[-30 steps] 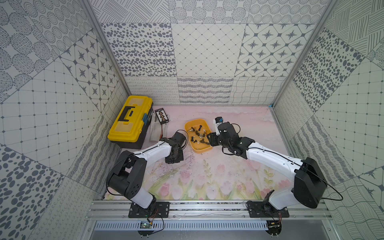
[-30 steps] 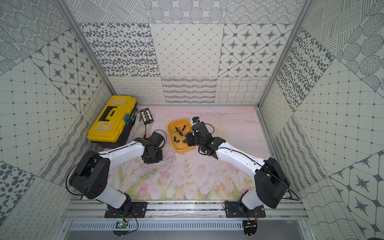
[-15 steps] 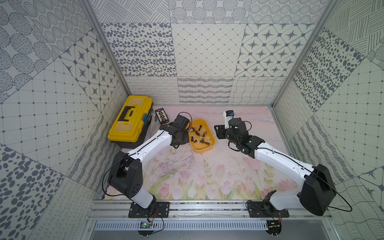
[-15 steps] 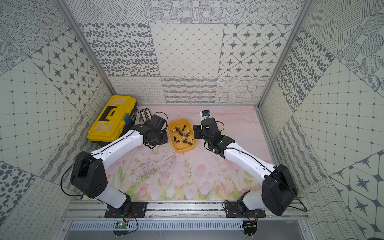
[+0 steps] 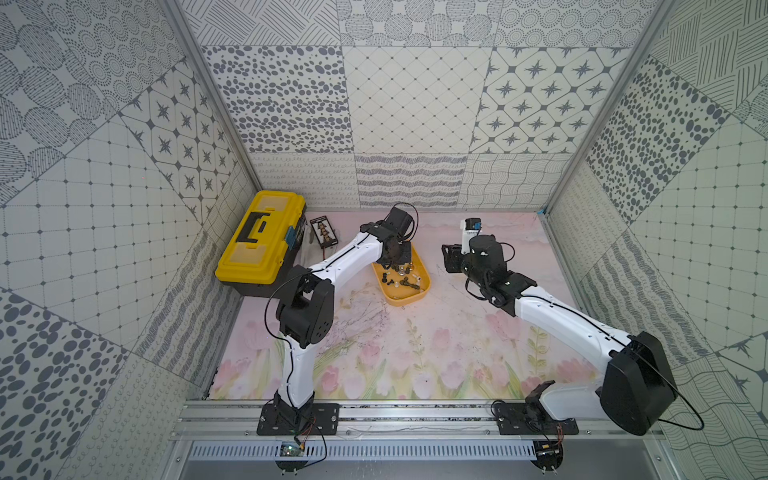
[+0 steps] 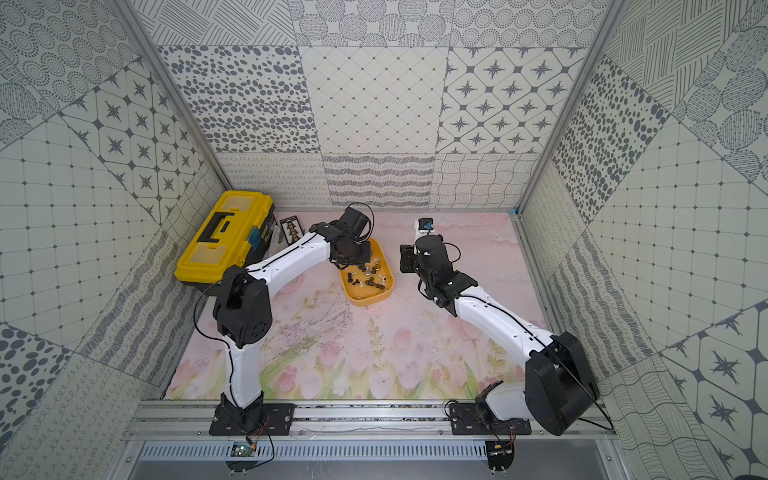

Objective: Put the chess pieces into the storage box
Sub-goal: Place the chess piece in the storage box.

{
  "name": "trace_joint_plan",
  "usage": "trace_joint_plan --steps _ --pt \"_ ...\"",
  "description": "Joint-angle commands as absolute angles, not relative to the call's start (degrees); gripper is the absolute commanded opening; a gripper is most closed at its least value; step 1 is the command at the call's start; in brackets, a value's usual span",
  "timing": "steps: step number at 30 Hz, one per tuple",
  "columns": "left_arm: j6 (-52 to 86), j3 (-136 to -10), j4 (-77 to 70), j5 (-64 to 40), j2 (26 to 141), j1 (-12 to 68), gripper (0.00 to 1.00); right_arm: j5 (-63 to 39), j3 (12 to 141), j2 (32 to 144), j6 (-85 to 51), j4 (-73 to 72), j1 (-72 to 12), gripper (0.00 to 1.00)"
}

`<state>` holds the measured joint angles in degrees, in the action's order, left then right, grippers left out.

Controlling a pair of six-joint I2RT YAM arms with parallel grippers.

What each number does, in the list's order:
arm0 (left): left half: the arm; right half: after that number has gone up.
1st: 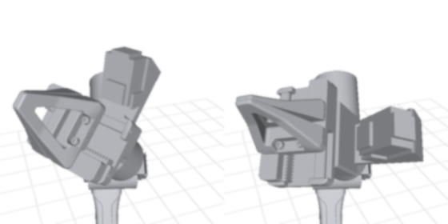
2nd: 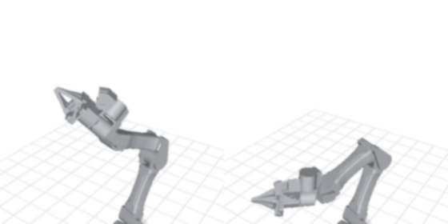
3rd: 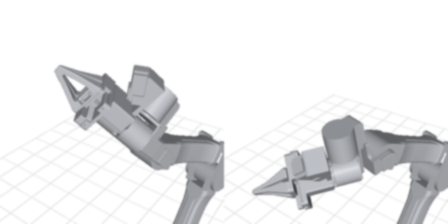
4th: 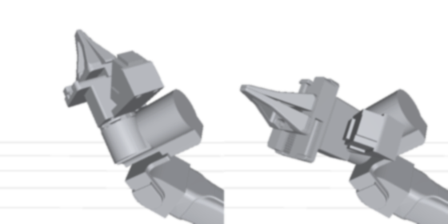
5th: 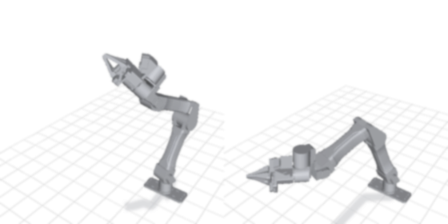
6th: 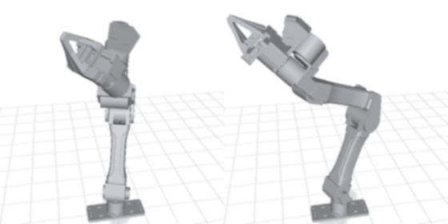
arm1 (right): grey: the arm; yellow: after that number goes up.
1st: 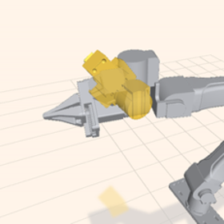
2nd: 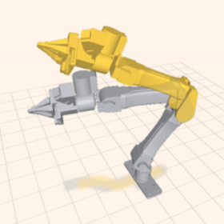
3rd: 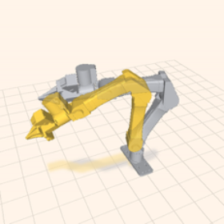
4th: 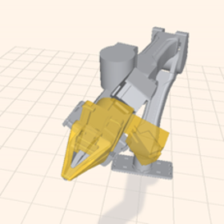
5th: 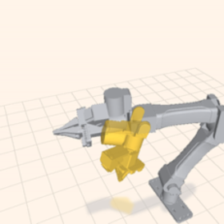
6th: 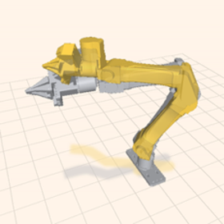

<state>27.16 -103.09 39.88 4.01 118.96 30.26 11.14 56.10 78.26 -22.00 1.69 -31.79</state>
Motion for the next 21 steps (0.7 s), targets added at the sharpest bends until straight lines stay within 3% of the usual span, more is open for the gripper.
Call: trace_joint_plan --steps 1,15,17,21 --pt "24.8 -107.7 43.8 3.3 124.6 30.6 0.0 10.2 55.7 78.3 -21.0 -1.6 -31.0 0.44" --pt "24.0 -111.3 47.9 -5.7 130.1 31.9 0.03 6.3 54.5 81.8 -22.9 -3.7 -29.0 0.44" --pt "23.6 -112.2 49.0 -5.8 131.0 32.2 0.08 6.0 54.9 82.1 -22.9 -3.7 -29.0 0.44" --pt "22.9 -113.4 49.3 -5.7 130.6 32.8 0.27 5.5 55.3 82.2 -23.0 -3.1 -28.8 0.44"
